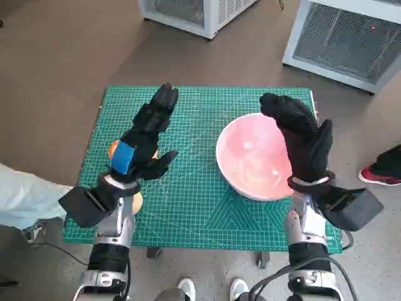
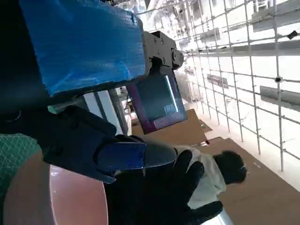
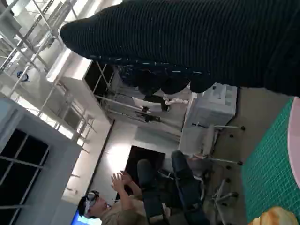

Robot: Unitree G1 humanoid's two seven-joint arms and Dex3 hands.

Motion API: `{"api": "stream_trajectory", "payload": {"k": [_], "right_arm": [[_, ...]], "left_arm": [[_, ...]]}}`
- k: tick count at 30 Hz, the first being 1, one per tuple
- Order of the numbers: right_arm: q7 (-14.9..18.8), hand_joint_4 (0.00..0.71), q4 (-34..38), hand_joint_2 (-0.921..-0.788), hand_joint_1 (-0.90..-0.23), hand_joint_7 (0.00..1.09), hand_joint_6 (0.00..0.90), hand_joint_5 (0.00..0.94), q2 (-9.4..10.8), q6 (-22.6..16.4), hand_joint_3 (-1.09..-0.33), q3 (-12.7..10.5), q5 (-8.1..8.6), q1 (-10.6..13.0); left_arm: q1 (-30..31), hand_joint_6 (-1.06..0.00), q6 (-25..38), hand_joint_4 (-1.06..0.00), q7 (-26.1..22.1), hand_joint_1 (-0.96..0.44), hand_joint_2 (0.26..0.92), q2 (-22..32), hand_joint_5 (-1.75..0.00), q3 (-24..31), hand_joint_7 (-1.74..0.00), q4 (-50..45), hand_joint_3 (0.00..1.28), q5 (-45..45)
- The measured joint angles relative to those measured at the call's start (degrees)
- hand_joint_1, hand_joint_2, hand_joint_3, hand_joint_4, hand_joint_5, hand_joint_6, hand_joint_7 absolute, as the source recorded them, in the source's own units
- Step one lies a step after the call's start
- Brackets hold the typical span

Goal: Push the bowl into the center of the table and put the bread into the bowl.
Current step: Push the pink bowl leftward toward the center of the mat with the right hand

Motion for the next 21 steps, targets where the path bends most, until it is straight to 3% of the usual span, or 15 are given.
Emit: {"api": "stream_trajectory", "payload": {"k": [21], "right_arm": [[1.2, 0.167, 0.0, -0.921, -0.72, 0.53, -0.001, 0.0, 0.0, 0.3, -0.803, 0.0, 1.14, 0.0]], "left_arm": [[0.0, -0.14, 0.0, -0.09, 0.3, -0.67, 0.921, 0.0, -0.01, 0.3, -0.08, 0.0, 0.34, 0.0]]}}
